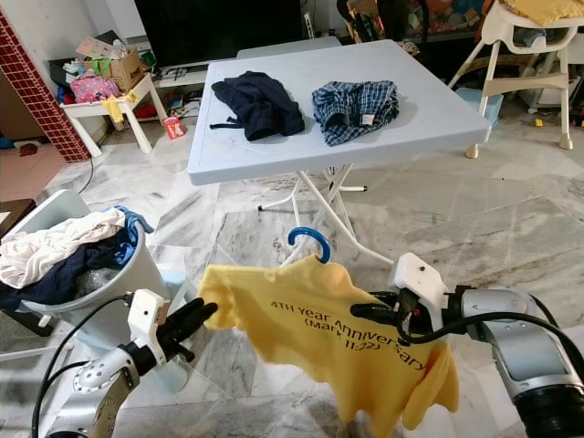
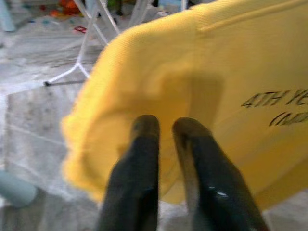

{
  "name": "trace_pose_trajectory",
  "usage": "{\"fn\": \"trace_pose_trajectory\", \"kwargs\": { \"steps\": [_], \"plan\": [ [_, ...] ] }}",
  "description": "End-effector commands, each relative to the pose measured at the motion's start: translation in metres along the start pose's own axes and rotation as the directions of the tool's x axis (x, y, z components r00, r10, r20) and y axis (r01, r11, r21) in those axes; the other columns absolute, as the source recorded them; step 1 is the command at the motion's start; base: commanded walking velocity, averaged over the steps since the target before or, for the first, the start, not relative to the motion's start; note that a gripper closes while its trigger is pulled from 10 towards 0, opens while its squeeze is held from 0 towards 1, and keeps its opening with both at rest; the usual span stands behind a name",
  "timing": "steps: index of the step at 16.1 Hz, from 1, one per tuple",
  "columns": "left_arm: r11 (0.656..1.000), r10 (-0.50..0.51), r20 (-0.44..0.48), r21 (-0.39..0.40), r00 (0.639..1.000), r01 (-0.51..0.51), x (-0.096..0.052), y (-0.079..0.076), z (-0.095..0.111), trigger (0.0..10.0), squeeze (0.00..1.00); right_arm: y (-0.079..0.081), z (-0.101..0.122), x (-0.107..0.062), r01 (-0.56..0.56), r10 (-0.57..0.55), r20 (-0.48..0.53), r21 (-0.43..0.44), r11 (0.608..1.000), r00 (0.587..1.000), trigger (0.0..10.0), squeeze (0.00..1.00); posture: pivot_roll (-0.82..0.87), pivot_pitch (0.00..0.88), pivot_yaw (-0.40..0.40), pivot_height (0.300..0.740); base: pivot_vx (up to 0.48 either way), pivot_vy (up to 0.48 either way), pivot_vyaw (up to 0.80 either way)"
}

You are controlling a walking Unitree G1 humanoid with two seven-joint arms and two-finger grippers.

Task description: Hang hanger

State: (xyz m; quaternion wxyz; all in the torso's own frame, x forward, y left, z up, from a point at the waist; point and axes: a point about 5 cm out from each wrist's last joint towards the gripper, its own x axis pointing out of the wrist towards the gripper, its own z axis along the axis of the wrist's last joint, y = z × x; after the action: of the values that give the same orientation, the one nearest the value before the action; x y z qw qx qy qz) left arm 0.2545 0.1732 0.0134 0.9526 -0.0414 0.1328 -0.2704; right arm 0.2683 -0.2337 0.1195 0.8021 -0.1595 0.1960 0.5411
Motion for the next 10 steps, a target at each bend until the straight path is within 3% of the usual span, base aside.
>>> {"fn": "trace_pose_trajectory", "kwargs": {
  "steps": [1, 2, 3, 7, 10],
  "plan": [
    [0.995, 0.078, -0.003, 0.058, 0.997, -0.077, -0.004, 0.015, 0.005, 10.0, 0.00, 0.003, 0.019, -0.007, -0.075, 0.077, 0.056, -0.046, 0.996, 0.995, 10.0, 0.00, -0.17, 0.000, 0.122, 0.740, 0.000, 0.000, 0.00],
    [0.994, 0.093, -0.003, 0.066, 0.996, -0.092, -0.004, 0.018, 0.006, 10.0, 0.00, 0.004, 0.019, -0.009, -0.087, 0.089, 0.052, -0.047, 0.995, 0.995, 10.0, 0.00, -0.17, 0.000, 0.123, 0.740, 0.000, 0.000, 0.00],
    [0.993, 0.104, -0.002, 0.053, 0.995, -0.104, -0.005, 0.022, 0.008, 10.0, 1.00, 0.004, 0.017, -0.018, -0.114, 0.115, 0.029, -0.038, 0.993, 0.993, 10.0, 0.00, -0.17, 0.000, 0.125, 0.740, 0.000, 0.000, 0.00],
    [0.993, 0.097, -0.024, 0.064, 0.995, -0.095, -0.005, 0.025, 0.005, 10.0, 1.00, 0.005, 0.019, -0.028, -0.144, 0.144, 0.007, -0.039, 0.989, 0.990, 10.0, 0.00, -0.18, 0.000, 0.131, 0.740, 0.000, 0.000, 0.00],
    [0.997, -0.013, -0.063, 0.071, 0.998, 0.017, 0.006, 0.007, -0.002, 10.0, 1.00, 0.008, 0.020, -0.028, -0.166, 0.167, 0.003, -0.035, 0.985, 0.986, 10.0, 0.00, -0.19, 0.000, 0.129, 0.740, 0.000, 0.000, 0.00]
  ]
}}
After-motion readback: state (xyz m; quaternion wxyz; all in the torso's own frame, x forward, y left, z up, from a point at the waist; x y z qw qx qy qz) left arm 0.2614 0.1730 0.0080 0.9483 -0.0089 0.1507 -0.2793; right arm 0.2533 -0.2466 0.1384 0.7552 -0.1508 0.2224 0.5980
